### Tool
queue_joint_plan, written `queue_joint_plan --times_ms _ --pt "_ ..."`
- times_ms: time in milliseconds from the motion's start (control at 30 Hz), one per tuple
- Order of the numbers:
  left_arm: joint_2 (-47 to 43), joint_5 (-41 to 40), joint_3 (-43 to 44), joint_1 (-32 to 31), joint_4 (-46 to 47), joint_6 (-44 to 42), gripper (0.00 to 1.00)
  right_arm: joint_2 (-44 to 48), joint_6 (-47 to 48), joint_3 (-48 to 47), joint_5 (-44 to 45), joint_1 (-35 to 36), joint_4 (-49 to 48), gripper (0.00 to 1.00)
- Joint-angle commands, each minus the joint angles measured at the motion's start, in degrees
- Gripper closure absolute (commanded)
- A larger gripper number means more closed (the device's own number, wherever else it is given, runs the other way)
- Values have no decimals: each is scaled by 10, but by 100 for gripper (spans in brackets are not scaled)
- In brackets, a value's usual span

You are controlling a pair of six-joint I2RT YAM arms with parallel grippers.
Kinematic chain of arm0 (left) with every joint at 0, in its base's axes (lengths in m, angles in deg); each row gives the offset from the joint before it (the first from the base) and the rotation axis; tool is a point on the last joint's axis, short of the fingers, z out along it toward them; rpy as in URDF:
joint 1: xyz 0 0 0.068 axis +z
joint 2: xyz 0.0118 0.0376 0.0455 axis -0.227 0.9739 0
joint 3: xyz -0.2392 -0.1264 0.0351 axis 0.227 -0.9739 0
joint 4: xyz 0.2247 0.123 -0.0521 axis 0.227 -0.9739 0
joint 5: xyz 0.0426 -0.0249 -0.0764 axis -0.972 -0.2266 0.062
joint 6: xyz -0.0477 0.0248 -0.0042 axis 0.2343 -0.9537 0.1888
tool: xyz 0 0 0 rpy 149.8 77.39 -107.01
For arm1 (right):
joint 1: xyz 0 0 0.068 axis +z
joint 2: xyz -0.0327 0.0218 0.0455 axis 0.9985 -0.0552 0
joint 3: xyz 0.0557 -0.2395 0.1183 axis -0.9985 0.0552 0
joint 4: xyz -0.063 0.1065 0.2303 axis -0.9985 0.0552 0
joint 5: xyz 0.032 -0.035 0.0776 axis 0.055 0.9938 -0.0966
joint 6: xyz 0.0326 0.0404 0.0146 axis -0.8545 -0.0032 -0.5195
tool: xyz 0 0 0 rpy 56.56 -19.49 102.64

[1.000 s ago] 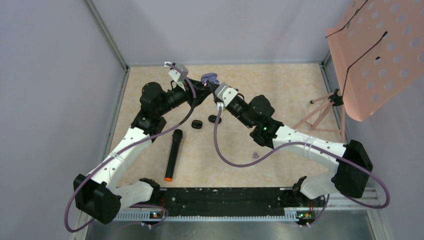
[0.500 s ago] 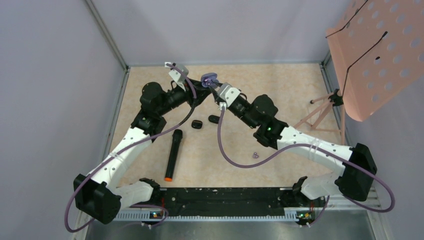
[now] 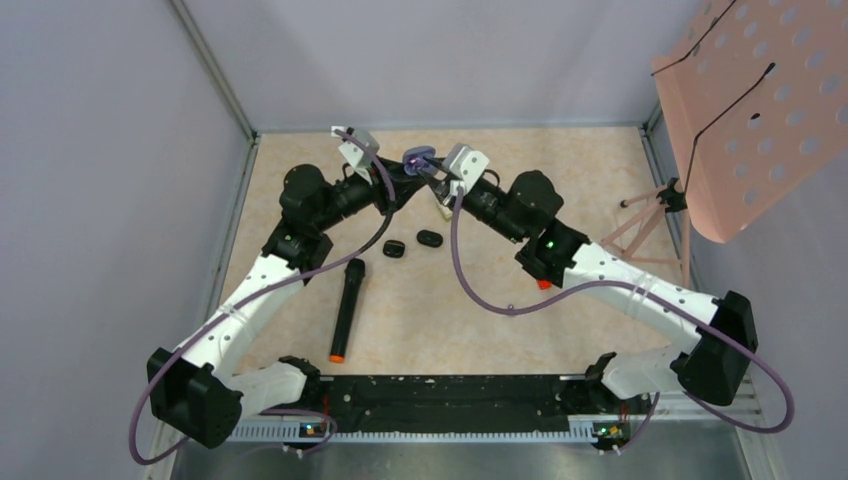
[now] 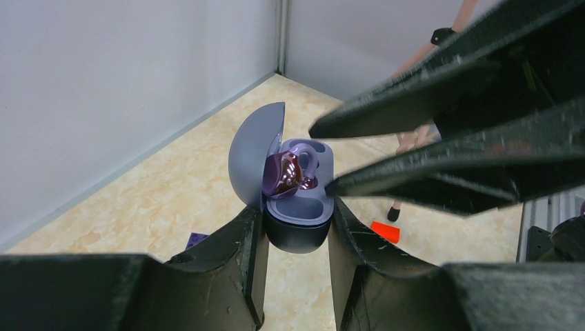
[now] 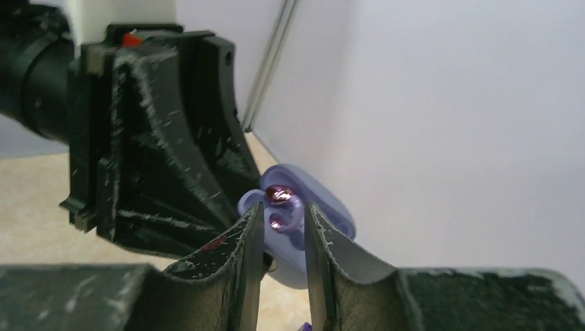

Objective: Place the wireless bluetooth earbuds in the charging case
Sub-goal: Place the earbud in the charging case.

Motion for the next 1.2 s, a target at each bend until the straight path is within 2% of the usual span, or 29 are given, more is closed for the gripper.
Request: queue_joint_plan --times_ms 0,167,267,333,533,733,967,1067,1167 --pt "-20 27 -11 -1 36 -38 100 23 -91 -82 -63 -34 97 73" --pt "-25 53 -15 2 27 -68 100 20 -115 -118 -118 -64 189 73" --pt "-25 61 -16 2 23 -72 100 20 -128 -127 -142 -77 219 80" --pt "-25 63 -15 2 21 -71 100 21 -133 -129 -156 -79 227 81" --pt "-24 75 -13 2 18 -70 100 16 -136 -146 -193 -81 272 76" --pt "-26 95 -13 2 10 -83 100 5 -137 -153 -188 -80 283 74" --pt "-30 123 -13 2 -4 -118 100 -8 -132 -161 -191 -81 287 87" --pt "-32 134 -12 2 -19 -143 100 -7 -125 -165 -198 -80 291 100" --pt "-31 140 -10 2 -38 -167 100 -1 -99 -163 -215 -81 303 100"
